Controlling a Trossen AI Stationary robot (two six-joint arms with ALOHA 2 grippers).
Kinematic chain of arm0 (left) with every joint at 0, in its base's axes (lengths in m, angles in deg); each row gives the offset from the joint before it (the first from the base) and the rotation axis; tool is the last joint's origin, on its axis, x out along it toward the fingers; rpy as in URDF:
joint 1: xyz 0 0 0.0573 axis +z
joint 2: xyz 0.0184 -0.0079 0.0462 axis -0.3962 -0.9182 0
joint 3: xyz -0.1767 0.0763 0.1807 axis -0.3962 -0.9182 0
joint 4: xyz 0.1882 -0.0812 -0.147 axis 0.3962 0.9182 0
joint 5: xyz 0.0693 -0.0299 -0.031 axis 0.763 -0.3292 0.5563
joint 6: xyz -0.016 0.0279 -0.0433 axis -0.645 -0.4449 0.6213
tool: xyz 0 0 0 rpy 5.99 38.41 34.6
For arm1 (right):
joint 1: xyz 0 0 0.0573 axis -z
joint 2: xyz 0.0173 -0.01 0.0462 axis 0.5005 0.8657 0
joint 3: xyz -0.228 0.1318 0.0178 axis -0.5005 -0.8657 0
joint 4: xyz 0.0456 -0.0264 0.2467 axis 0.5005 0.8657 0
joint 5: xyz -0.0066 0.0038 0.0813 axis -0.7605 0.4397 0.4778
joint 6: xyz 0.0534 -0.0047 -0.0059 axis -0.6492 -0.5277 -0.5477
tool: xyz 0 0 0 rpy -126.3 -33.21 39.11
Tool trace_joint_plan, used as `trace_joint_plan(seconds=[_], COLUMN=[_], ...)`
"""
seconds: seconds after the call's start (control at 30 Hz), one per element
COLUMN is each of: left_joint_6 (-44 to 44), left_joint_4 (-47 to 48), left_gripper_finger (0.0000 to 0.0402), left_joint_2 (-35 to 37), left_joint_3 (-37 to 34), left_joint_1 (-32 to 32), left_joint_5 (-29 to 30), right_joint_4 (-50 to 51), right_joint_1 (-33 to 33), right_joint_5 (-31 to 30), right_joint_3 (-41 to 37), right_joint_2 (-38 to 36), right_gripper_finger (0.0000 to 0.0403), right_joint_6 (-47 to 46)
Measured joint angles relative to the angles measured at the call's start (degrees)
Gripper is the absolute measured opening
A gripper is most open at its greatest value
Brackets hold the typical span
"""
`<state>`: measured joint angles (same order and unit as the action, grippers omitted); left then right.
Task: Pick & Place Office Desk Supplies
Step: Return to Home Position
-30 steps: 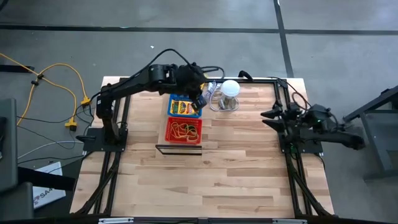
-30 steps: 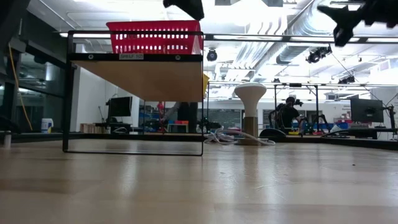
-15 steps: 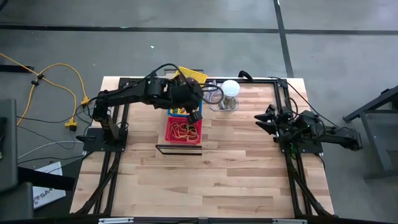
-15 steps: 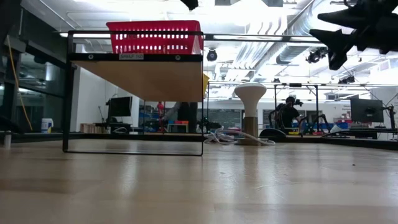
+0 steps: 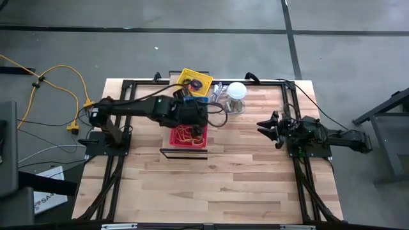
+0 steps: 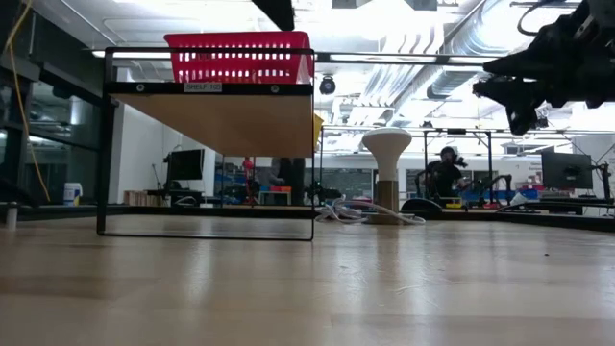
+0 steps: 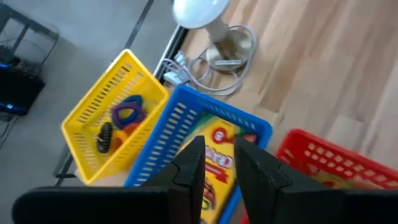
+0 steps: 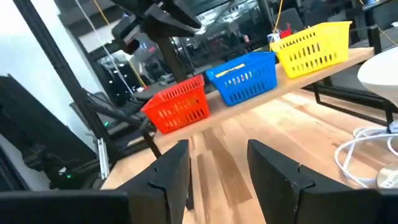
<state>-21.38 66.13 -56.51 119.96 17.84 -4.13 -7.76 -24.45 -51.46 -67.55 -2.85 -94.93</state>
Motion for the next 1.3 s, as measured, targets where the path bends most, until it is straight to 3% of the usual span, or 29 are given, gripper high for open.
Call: trace_joint_plan(seconds=[0.5, 0.8, 1.0, 1.3], left_joint_6=[3.5, 3.7, 3.1, 3.5], left_joint_4=[-14.2, -17.3, -17.5, -26.9], left_gripper_finger=[0.0079, 0.0079, 0.0079, 0.0079], left_joint_2=[16.8, 21.7, 24.8, 34.8], left_joint_3=[-25.7, -31.9, -35.3, -49.4], left_joint_1=[-5.1, -6.9, -7.2, -9.7], left_joint_5=[-1.4, -1.4, -1.8, -5.9], right_joint_4=[3.8, 4.0, 4.0, 4.0], right_joint_1=[0.0, 0.0, 0.0, 0.0], right_joint_5=[1.6, 1.5, 1.4, 1.4], right_joint_3=[0.0, 0.0, -0.1, -0.1], right_joint_2=[0.5, 1.3, 1.3, 1.3], right_gripper_finger=[0.0150, 0.0150, 0.0150, 0.0150], right_joint_6=[0.8, -5.4, -4.5, -4.5])
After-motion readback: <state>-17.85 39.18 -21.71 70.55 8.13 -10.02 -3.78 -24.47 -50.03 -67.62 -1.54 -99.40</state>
